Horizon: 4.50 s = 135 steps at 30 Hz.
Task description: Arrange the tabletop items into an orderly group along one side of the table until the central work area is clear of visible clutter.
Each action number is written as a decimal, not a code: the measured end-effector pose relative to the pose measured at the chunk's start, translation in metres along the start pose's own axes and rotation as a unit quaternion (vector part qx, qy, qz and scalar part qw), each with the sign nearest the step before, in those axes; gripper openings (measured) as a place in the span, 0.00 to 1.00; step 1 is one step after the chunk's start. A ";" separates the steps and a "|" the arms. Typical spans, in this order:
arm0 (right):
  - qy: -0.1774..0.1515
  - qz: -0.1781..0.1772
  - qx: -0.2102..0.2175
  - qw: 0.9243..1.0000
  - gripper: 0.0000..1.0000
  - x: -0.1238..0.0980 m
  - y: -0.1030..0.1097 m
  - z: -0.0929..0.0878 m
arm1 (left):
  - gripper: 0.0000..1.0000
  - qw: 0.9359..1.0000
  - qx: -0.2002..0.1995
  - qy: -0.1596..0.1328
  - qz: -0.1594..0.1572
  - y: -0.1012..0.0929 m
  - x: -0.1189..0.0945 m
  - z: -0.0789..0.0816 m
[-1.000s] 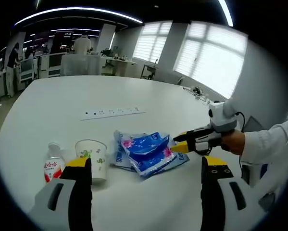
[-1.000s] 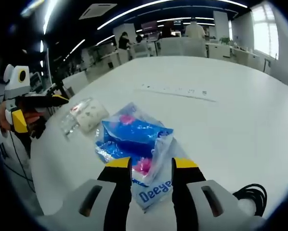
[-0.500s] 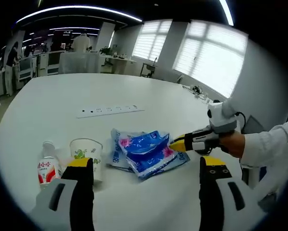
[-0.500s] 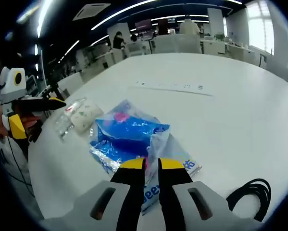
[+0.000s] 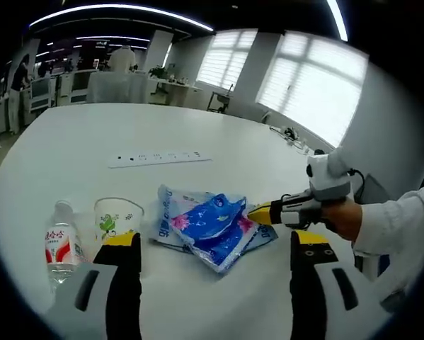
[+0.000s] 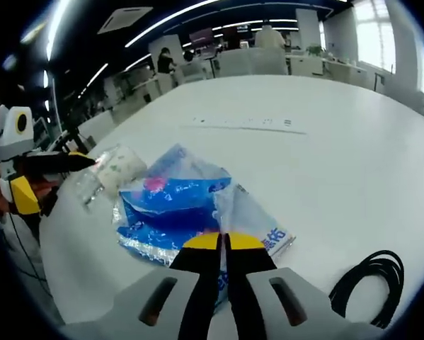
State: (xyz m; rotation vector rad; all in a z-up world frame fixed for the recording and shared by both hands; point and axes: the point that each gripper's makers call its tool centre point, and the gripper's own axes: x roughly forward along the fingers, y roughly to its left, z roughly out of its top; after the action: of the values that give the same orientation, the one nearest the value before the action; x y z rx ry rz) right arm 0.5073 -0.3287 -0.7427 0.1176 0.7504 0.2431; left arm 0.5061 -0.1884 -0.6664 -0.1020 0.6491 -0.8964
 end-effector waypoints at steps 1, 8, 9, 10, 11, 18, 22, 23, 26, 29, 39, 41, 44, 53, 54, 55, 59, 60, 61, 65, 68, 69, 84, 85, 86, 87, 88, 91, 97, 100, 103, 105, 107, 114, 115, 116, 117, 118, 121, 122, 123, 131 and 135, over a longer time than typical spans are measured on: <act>-0.001 0.000 0.002 1.000 0.00 0.000 0.001 0.000 | 0.88 1.000 -0.002 0.001 0.002 0.000 0.000 -0.001; -0.002 -0.003 0.004 1.000 0.00 -0.001 0.002 -0.001 | 0.77 1.000 -0.016 0.012 0.024 0.003 0.007 -0.012; -0.002 -0.003 0.004 1.000 0.00 -0.001 0.002 -0.002 | 0.74 0.999 -0.016 0.025 0.034 0.005 0.007 -0.017; -0.003 -0.002 0.006 1.000 0.00 -0.001 0.002 -0.001 | 0.71 0.999 -0.015 0.029 0.036 0.005 0.009 -0.019; -0.003 -0.002 0.006 1.000 0.00 -0.002 0.003 -0.002 | 0.68 0.998 -0.024 0.034 0.043 0.007 0.012 -0.023; -0.005 -0.001 0.011 1.000 0.00 -0.004 0.001 -0.001 | 0.44 0.996 -0.041 0.054 0.058 0.007 0.026 -0.037; -0.006 -0.001 0.013 1.000 0.00 -0.005 -0.001 -0.001 | 0.40 0.995 -0.043 0.058 0.061 0.009 0.033 -0.040; -0.005 -0.002 0.011 1.000 0.00 -0.005 -0.001 -0.001 | 0.38 0.995 -0.049 0.059 0.063 0.010 0.035 -0.041; -0.006 -0.002 0.013 1.000 0.00 -0.005 -0.002 -0.001 | 0.27 0.994 -0.051 0.062 0.067 0.012 0.038 -0.042; -0.007 -0.002 0.013 1.000 0.00 -0.005 -0.002 -0.001 | 0.16 0.994 -0.048 0.068 0.071 0.014 0.041 -0.046; -0.007 0.001 0.012 1.000 0.00 -0.007 -0.005 0.000 | 0.07 0.994 -0.053 0.073 0.062 0.009 0.050 -0.049; -0.007 0.000 0.011 1.000 0.00 -0.008 -0.006 0.000 | 0.06 0.994 -0.045 0.078 0.062 0.009 0.052 -0.051; -0.007 0.000 0.011 1.000 0.00 -0.009 -0.006 0.000 | 0.04 0.994 -0.051 0.076 0.056 0.007 0.052 -0.050; -0.010 0.001 0.008 1.000 0.00 -0.016 -0.008 0.001 | 0.02 0.995 -0.045 0.070 0.046 0.001 0.049 -0.044; -0.011 0.002 0.008 1.000 0.00 -0.018 -0.008 0.001 | 0.02 0.996 -0.044 0.069 0.046 0.000 0.048 -0.043; -0.011 0.003 0.008 1.000 0.00 -0.018 -0.008 0.001 | 0.02 0.996 -0.042 0.068 0.046 0.000 0.048 -0.042; -0.015 0.003 0.009 1.000 0.00 -0.025 -0.010 0.003 | 0.01 0.996 -0.042 0.065 0.039 -0.005 0.046 -0.038; -0.018 0.003 0.010 1.000 0.00 -0.027 -0.010 0.005 | 0.01 0.996 -0.038 0.065 0.039 -0.006 0.046 -0.037; -0.021 0.003 0.009 1.000 0.00 -0.029 -0.011 0.007 | 0.01 0.997 -0.036 0.062 0.036 -0.009 0.045 -0.034; -0.032 0.002 0.010 0.999 0.00 -0.037 -0.014 0.015 | 0.00 0.998 -0.032 0.055 0.030 -0.015 0.044 -0.025; -0.037 0.000 0.009 0.999 0.00 -0.043 -0.016 0.020 | 0.00 0.998 -0.033 0.050 0.023 -0.020 0.044 -0.018; -0.041 0.000 0.009 0.999 0.00 -0.045 -0.017 0.023 | 0.00 0.998 -0.030 0.049 0.022 -0.022 0.044 -0.015; -0.074 -0.020 0.010 0.997 0.00 -0.077 -0.038 0.047 | 0.00 0.999 0.001 0.034 -0.006 -0.049 0.054 0.021; -0.075 -0.022 0.009 0.997 0.00 -0.079 -0.039 0.049 | 0.00 0.999 0.001 0.034 -0.007 -0.051 0.054 0.023; -0.078 -0.024 0.009 0.997 0.00 -0.081 -0.042 0.051 | 0.00 0.999 0.003 0.033 -0.009 -0.053 0.055 0.025; -0.079 -0.025 0.009 0.997 0.00 -0.083 -0.043 0.052 | 0.00 0.999 0.004 0.032 -0.011 -0.056 0.056 0.028; -0.080 -0.027 0.009 0.996 0.00 -0.085 -0.044 0.053 | 0.00 0.999 0.007 0.030 -0.013 -0.058 0.056 0.030; -0.089 -0.032 0.009 0.995 0.00 -0.093 -0.050 0.059 | 0.00 0.999 0.013 0.027 -0.017 -0.065 0.059 0.039; -0.101 -0.044 0.007 0.994 0.00 -0.109 -0.065 0.069 | 0.00 0.999 0.026 0.021 -0.031 -0.081 0.068 0.054; -0.109 -0.053 0.009 0.993 0.00 -0.117 -0.082 0.075 | 0.00 0.998 0.034 0.018 -0.041 -0.094 0.078 0.063; -0.115 -0.060 0.011 0.992 0.00 -0.124 -0.091 0.079 | 0.00 0.998 0.040 0.016 -0.047 -0.102 0.082 0.068; -0.117 -0.064 0.010 0.991 0.00 -0.129 -0.096 0.081 | 0.00 0.998 0.044 0.016 -0.051 -0.108 0.086 0.071; -0.120 -0.067 0.010 0.991 0.00 -0.134 -0.100 0.082 | 0.00 0.997 0.047 0.014 -0.056 -0.113 0.090 0.075; -0.128 -0.082 0.007 0.988 0.00 -0.149 -0.122 0.088 | 0.00 0.995 0.069 0.016 -0.070 -0.132 0.106 0.088; -0.129 -0.085 0.007 0.988 0.00 -0.152 -0.126 0.089 | 0.00 0.995 0.071 0.017 -0.071 -0.134 0.108 0.088; -0.130 -0.086 0.007 0.988 0.00 -0.153 -0.128 0.090 | 0.00 0.994 0.075 0.017 -0.074 -0.138 0.111 0.090; -0.131 -0.090 0.005 0.987 0.00 -0.156 -0.133 0.090 | 0.00 0.994 0.076 0.017 -0.077 -0.141 0.114 0.090; -0.131 -0.091 0.005 0.987 0.00 -0.157 -0.134 0.091 | 0.00 0.994 0.077 0.017 -0.079 -0.144 0.116 0.091; -0.133 -0.098 0.005 0.986 0.00 -0.163 -0.145 0.093 | 0.00 0.993 0.077 0.017 -0.084 -0.150 0.122 0.092; -0.133 -0.100 0.005 0.986 0.00 -0.165 -0.148 0.093 | 0.00 0.993 0.078 0.019 -0.086 -0.152 0.124 0.091; -0.133 -0.100 0.005 0.986 0.00 -0.165 -0.149 0.093 | 0.00 0.993 0.080 0.019 -0.087 -0.155 0.127 0.091; -0.132 -0.112 0.004 0.985 0.00 -0.170 -0.172 0.090 | 0.00 0.992 0.081 0.022 -0.092 -0.168 0.149 0.093; -0.127 -0.116 0.004 0.985 0.00 -0.168 -0.186 0.085 | 0.00 0.992 0.075 0.027 -0.095 -0.173 0.162 0.090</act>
State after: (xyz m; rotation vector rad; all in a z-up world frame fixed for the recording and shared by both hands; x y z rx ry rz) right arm 0.4799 -0.5539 -0.6061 0.0667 0.5056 0.0022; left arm 0.5100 -0.4359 -0.6121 -0.0040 0.6275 -1.1321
